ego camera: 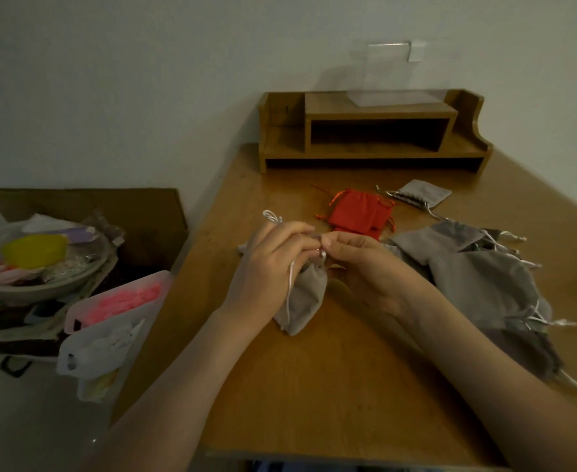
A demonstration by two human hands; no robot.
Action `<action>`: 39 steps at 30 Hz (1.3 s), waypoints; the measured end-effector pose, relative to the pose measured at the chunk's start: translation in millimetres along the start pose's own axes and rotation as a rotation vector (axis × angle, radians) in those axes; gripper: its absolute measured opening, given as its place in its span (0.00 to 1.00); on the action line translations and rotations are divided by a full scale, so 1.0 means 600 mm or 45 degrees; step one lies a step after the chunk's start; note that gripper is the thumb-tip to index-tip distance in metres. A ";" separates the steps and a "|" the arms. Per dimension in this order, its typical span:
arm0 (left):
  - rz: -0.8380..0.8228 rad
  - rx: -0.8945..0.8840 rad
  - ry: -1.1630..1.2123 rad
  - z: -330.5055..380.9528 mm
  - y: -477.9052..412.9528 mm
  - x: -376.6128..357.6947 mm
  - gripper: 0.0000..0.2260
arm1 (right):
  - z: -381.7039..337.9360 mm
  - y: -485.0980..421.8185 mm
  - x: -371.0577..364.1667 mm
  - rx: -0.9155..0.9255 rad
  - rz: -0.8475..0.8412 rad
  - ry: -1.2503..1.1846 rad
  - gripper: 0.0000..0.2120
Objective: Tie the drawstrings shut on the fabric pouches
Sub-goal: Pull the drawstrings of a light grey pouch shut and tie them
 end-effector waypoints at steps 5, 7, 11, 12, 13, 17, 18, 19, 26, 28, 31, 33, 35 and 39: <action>-0.029 0.140 0.070 -0.014 0.004 0.003 0.13 | 0.005 -0.005 0.021 -0.045 0.139 -0.048 0.06; -0.039 0.376 0.140 -0.038 0.008 0.008 0.12 | 0.015 -0.003 0.042 -0.119 0.255 -0.032 0.08; -0.039 0.755 0.088 -0.080 0.025 0.012 0.08 | 0.019 0.005 0.076 -0.202 0.475 0.062 0.09; -0.032 0.789 0.080 -0.084 0.026 0.013 0.08 | 0.017 0.005 0.077 -0.193 0.507 0.034 0.10; -0.029 0.800 0.076 -0.085 0.027 0.013 0.07 | 0.016 0.006 0.079 -0.187 0.538 0.008 0.10; -0.080 0.819 0.090 -0.086 0.030 0.007 0.07 | 0.003 0.004 0.071 -0.050 0.431 -0.122 0.13; -0.090 0.824 0.093 -0.086 0.032 0.005 0.07 | 0.001 0.005 0.072 -0.025 0.413 -0.131 0.13; -0.105 0.833 0.089 -0.087 0.033 0.002 0.07 | 0.002 0.006 0.075 -0.014 0.417 -0.127 0.14; -0.215 0.863 0.506 -0.075 0.028 -0.019 0.12 | -0.034 0.005 0.079 0.193 0.370 -0.163 0.10; -0.234 0.987 0.792 -0.077 0.032 -0.032 0.15 | -0.045 0.005 0.061 0.214 0.245 -0.266 0.08; -0.171 1.072 1.106 -0.076 0.032 -0.037 0.17 | -0.052 0.008 0.033 0.204 0.038 -0.170 0.06; -0.098 1.057 1.202 -0.074 0.027 -0.030 0.17 | -0.052 0.014 0.013 0.211 -0.027 0.193 0.03; -0.087 0.977 1.239 -0.066 0.021 -0.025 0.17 | -0.046 0.016 -0.002 0.219 -0.010 0.469 0.05; -0.251 0.882 1.324 -0.042 0.019 -0.035 0.16 | -0.037 0.018 -0.034 0.262 -0.140 0.633 0.02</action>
Point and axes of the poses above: each hand's wrist, its own y-axis away from the middle knuckle, its own x-axis out of the back of the hand, z = x × y, the point moved 9 cm from there along -y, towards the middle knuckle, and after that the axes turned 2 degrees about y, right-handed, at the moved point
